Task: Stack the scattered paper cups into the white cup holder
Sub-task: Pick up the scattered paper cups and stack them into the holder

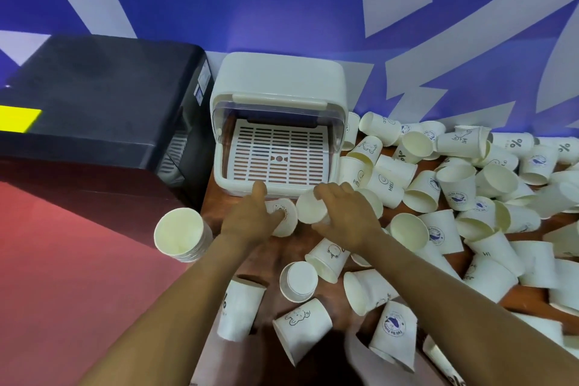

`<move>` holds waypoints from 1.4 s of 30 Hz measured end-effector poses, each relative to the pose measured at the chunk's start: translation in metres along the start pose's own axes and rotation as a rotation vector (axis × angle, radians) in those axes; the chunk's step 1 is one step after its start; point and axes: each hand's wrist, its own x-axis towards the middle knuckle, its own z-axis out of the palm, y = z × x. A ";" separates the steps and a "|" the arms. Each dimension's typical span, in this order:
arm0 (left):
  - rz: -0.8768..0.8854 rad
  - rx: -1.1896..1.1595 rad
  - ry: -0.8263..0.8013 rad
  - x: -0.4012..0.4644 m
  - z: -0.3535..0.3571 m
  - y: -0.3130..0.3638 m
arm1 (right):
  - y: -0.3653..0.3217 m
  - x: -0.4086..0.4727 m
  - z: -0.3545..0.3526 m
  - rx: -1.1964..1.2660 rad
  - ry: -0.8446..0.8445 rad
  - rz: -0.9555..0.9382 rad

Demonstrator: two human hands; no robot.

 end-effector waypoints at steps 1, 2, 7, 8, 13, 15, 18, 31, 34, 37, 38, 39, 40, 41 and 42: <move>-0.002 0.005 0.017 -0.004 -0.007 0.002 | -0.001 -0.001 -0.008 0.040 0.018 0.021; -0.008 0.004 0.035 -0.007 -0.013 0.003 | -0.002 -0.002 -0.016 0.077 0.032 0.043; -0.061 -0.170 0.100 -0.006 -0.047 0.015 | -0.003 0.002 -0.047 0.231 0.177 0.129; -0.070 -0.244 0.102 -0.006 -0.053 0.019 | -0.003 0.003 -0.052 0.263 0.188 0.151; -0.070 -0.469 0.131 -0.002 -0.069 0.024 | -0.007 0.017 -0.069 0.361 0.148 0.270; -0.066 -0.583 0.111 -0.002 -0.071 0.024 | -0.011 0.024 -0.072 0.390 0.096 0.296; -0.097 -0.717 0.014 -0.003 -0.075 0.025 | -0.017 0.032 -0.075 0.415 0.089 0.312; 0.023 -0.192 0.156 0.021 -0.117 0.025 | -0.045 0.068 -0.070 0.250 0.046 0.244; 0.085 -0.111 0.158 0.032 -0.121 0.022 | -0.048 0.077 -0.060 0.287 0.023 0.240; 0.118 0.046 0.132 0.045 -0.123 0.017 | -0.050 0.086 -0.051 0.325 0.006 0.256; 0.126 0.106 0.120 0.049 -0.122 0.015 | -0.050 0.088 -0.048 0.330 0.001 0.260; 0.118 0.156 0.104 0.052 -0.120 0.014 | -0.050 0.090 -0.044 0.330 -0.008 0.266; 0.099 0.193 0.093 0.056 -0.119 0.012 | -0.050 0.093 -0.041 0.327 -0.021 0.275; 0.077 0.224 0.087 0.060 -0.116 0.011 | -0.049 0.095 -0.037 0.319 -0.034 0.281; 0.066 0.257 0.086 0.064 -0.113 0.009 | -0.048 0.098 -0.034 0.311 -0.047 0.286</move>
